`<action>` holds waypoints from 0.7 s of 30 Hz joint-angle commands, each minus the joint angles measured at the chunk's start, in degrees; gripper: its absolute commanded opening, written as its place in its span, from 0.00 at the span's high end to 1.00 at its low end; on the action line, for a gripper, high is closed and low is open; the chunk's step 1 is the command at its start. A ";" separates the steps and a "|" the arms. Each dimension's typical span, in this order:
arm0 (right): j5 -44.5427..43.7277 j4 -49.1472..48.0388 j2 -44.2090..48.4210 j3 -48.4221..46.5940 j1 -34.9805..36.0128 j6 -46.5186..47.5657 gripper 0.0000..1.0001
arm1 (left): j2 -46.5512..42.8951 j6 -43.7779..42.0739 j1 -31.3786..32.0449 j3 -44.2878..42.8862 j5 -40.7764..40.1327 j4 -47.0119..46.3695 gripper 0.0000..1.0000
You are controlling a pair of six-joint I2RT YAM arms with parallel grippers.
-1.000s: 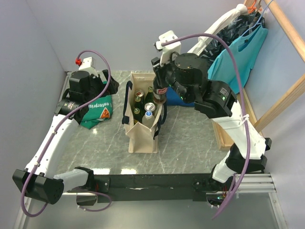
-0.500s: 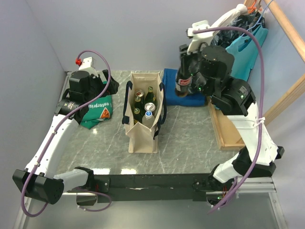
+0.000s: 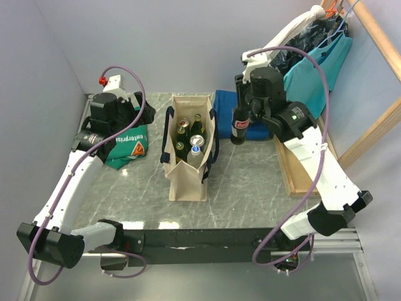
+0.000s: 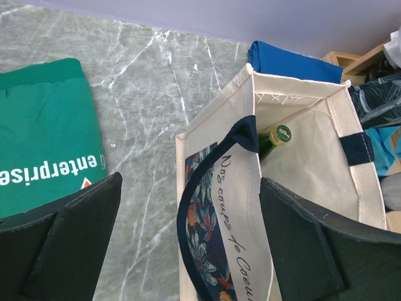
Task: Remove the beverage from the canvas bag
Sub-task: Place the drink at the center of the board.
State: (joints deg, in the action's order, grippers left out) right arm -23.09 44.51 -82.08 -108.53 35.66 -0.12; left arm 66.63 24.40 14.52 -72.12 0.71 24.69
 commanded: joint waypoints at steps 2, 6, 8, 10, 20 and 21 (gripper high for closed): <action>4.45 -14.36 2.81 2.70 -3.22 -3.04 1.00 | 0.78 -1.38 -0.46 -2.06 1.05 -1.13 0.04; 7.00 -16.73 2.02 5.87 -5.33 -4.10 1.00 | 1.57 -1.38 -0.46 -2.59 0.79 -0.61 0.04; 8.32 -18.40 1.49 7.89 -6.04 -4.89 1.00 | 1.49 -1.38 -0.55 -2.68 0.43 -0.34 0.04; 9.20 -19.63 0.96 9.82 -7.18 -5.59 1.00 | 1.40 -1.46 -0.55 -2.94 -0.01 0.01 0.04; 10.43 -24.73 -4.75 12.82 -8.68 -7.35 1.00 | 1.22 -1.82 -0.55 -4.17 -0.53 1.06 0.04; 10.52 -25.17 -5.01 13.51 -8.68 -7.26 1.00 | 1.31 -1.73 -0.55 -4.17 -0.53 1.06 0.04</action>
State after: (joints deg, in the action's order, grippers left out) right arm -12.84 32.62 -88.33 -94.30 27.33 -6.22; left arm 68.60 23.57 14.26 -73.34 0.58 25.74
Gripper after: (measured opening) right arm 0.396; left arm 0.966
